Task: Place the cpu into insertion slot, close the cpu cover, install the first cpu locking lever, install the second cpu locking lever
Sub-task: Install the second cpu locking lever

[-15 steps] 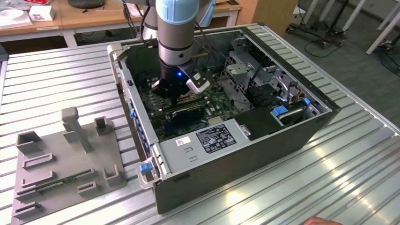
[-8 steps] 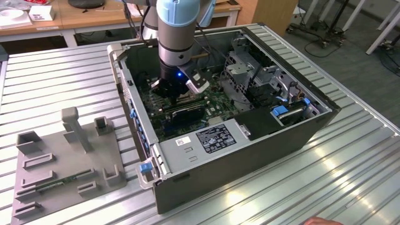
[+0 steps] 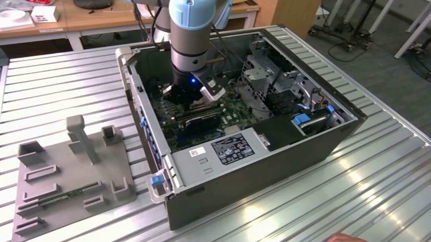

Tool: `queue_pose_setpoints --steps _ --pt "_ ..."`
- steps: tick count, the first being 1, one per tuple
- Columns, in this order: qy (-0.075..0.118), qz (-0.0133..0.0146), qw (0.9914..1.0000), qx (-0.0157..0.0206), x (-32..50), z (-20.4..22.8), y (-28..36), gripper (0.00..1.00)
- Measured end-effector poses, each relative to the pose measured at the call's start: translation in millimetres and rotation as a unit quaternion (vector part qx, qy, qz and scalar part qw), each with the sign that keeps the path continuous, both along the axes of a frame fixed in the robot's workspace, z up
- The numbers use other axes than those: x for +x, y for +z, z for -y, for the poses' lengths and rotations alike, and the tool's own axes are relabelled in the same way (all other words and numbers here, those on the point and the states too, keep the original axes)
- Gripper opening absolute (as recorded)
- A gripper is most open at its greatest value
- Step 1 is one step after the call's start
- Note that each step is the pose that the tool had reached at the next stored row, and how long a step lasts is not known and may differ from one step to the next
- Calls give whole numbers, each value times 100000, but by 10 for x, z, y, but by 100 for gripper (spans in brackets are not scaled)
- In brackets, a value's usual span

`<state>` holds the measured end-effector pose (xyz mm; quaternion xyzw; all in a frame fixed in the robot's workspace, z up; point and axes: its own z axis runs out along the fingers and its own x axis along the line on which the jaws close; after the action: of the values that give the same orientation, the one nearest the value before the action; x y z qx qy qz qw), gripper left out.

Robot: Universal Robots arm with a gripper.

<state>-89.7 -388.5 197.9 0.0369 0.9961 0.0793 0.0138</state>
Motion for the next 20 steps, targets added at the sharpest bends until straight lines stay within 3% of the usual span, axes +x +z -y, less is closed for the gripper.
queue_pose_setpoints --steps 6,20 --pt "3 -2 100000 1 0 0 37 11" --pt "-4 0 100000 -34 10 0 399 11"
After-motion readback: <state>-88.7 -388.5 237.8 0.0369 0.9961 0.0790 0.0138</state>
